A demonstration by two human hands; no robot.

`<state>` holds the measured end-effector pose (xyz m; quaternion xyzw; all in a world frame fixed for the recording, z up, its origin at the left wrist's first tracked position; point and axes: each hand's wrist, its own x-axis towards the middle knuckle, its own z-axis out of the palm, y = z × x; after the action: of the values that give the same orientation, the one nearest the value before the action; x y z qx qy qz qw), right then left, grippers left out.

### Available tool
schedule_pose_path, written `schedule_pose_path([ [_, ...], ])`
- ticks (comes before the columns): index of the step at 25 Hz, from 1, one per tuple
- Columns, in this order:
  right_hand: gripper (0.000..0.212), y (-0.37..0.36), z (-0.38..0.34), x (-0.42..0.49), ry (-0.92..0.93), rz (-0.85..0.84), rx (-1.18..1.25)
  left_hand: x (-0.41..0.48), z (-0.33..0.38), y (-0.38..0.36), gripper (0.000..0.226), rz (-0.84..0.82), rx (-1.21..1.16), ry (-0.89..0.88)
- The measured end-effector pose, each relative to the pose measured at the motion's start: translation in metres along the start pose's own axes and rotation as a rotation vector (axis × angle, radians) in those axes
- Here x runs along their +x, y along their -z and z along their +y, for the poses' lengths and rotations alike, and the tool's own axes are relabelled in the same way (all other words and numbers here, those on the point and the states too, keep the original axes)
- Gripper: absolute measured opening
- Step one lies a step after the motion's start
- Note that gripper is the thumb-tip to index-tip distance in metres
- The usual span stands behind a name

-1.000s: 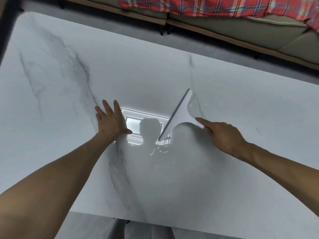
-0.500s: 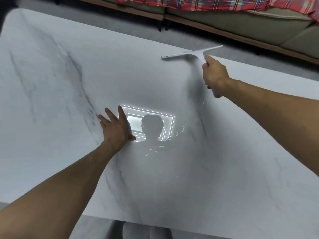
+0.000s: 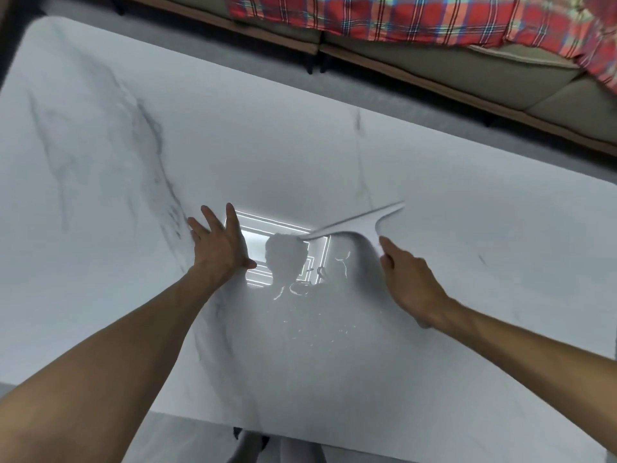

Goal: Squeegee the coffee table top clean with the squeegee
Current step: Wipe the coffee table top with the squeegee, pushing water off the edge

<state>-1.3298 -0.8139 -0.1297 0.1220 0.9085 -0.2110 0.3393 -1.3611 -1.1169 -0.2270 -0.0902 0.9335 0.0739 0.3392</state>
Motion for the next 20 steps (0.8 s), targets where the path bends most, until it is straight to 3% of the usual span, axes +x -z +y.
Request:
schedule_pose_path([
  [2, 0.041, 0.005, -0.001, -0.012, -0.013, -0.043, 0.031, -0.007, -0.006, 0.010, 0.108, -0.011, -0.030, -0.039],
  [5, 0.044, 0.020, -0.030, 0.017, 0.043, 0.102, 0.166, -0.035, -0.030, 0.014, 0.080, 0.064, -0.091, -0.110],
  [9, 0.043, 0.011, -0.101, 0.066, -0.020, 0.146, 0.332, -0.088, -0.061, -0.016, 0.064, 0.094, -0.019, -0.033],
  [11, 0.042, -0.016, -0.115, 0.062, -0.041, 0.109, 0.273, -0.107, -0.075, -0.034, 0.060, 0.067, -0.050, 0.020],
  [14, 0.053, -0.068, -0.105, 0.020, 0.085, 0.111, 0.112, -0.124, -0.094, -0.062, 0.063, 0.042, -0.085, 0.029],
  [20, 0.043, -0.091, -0.004, -0.057, 0.143, 0.058, -0.120, -0.141, -0.083, -0.108, 0.068, 0.002, -0.067, 0.023],
])
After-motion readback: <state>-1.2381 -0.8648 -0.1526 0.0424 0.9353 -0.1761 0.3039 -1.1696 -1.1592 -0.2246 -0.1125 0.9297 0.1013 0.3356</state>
